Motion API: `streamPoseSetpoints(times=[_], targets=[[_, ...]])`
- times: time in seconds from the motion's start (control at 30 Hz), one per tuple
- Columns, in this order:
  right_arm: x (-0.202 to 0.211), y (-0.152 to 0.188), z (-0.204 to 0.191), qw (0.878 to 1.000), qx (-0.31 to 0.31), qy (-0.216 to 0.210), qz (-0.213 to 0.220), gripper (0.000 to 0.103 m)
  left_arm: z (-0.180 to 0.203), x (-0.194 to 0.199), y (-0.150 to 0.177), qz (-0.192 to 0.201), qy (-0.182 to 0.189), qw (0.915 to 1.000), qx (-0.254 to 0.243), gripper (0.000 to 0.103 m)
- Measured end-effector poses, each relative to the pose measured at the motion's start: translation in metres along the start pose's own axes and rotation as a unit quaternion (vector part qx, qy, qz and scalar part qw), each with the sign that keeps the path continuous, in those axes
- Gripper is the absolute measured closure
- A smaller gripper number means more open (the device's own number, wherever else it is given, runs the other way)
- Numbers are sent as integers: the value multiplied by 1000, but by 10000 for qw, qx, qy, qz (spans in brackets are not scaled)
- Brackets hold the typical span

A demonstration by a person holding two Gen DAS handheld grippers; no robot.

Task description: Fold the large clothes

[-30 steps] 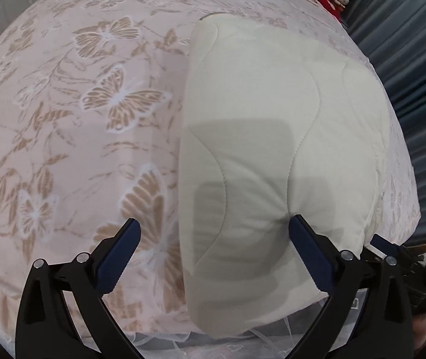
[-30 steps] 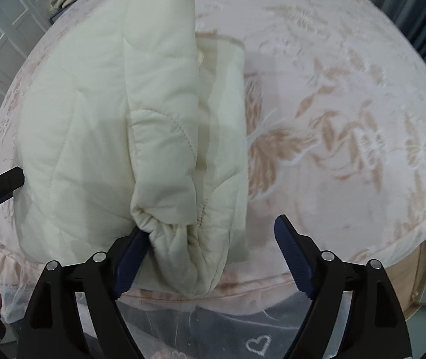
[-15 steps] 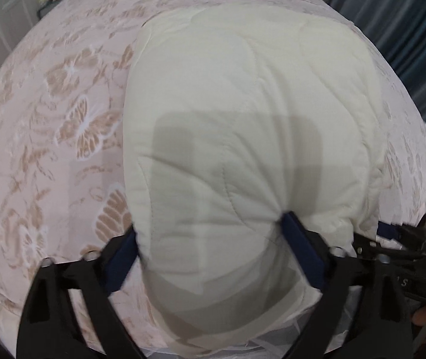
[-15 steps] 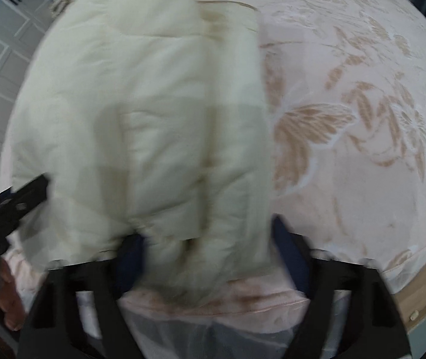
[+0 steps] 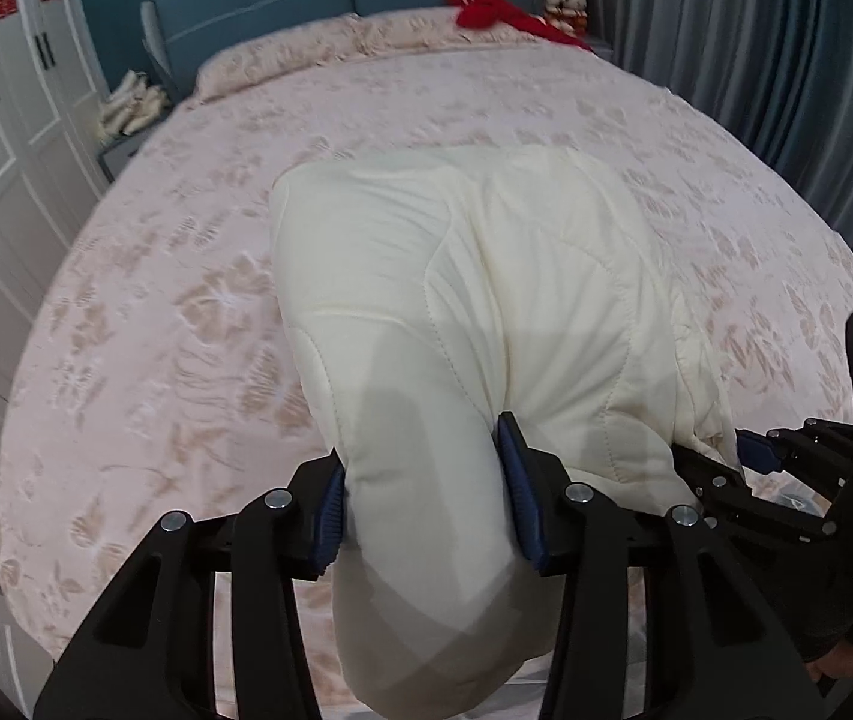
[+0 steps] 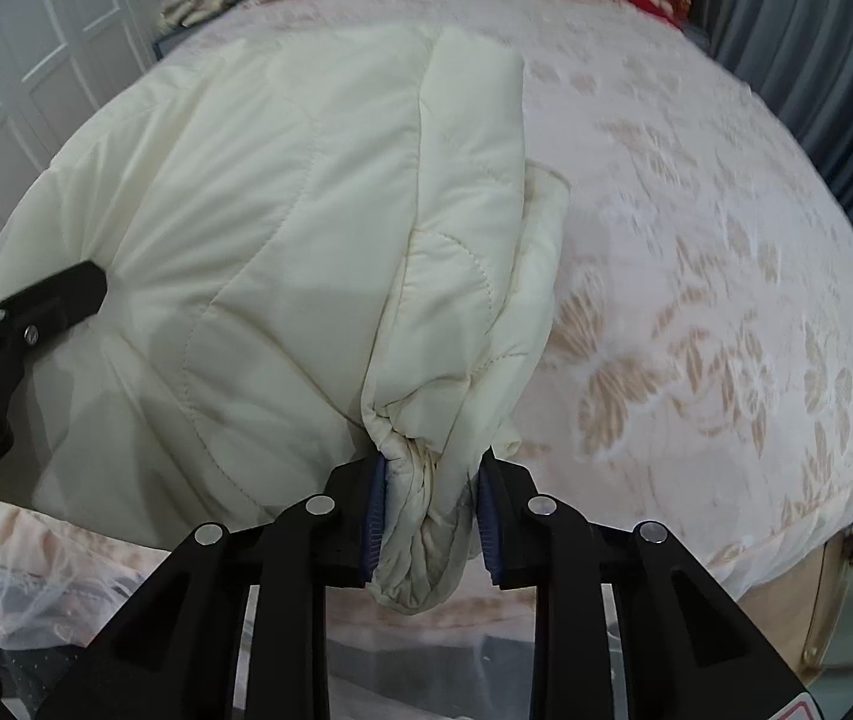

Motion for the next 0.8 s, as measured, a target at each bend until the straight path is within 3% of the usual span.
streamPoseSetpoints(times=[0.1,0.33,0.57,0.8], targets=[[3,-10,-10,9998,66,-108,127,78,-21,7,-2,87,-150,9998,54,60],[-3,-26,-81,9985,368,-288,268,78,-90,6,9,54,-516,9981,321,60],[-31,-19,-125,9980,612,-118,107,78,-137,-30,43,-387,-374,9963,672,59],[-42,3,-124,9972,731,-118,44,63,-146,-43,73,-498,-348,9955,730,44]])
Point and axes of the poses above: each gripper's, at about its wrist camera, not at the fingertips, and x roughly against the way its jaws point, z to its right, y to its underside, the point moved 4 cm from there along -x, roughly the way its jaws point, and after that the axes turned 8 degrees about y, right-handed, at the moved point
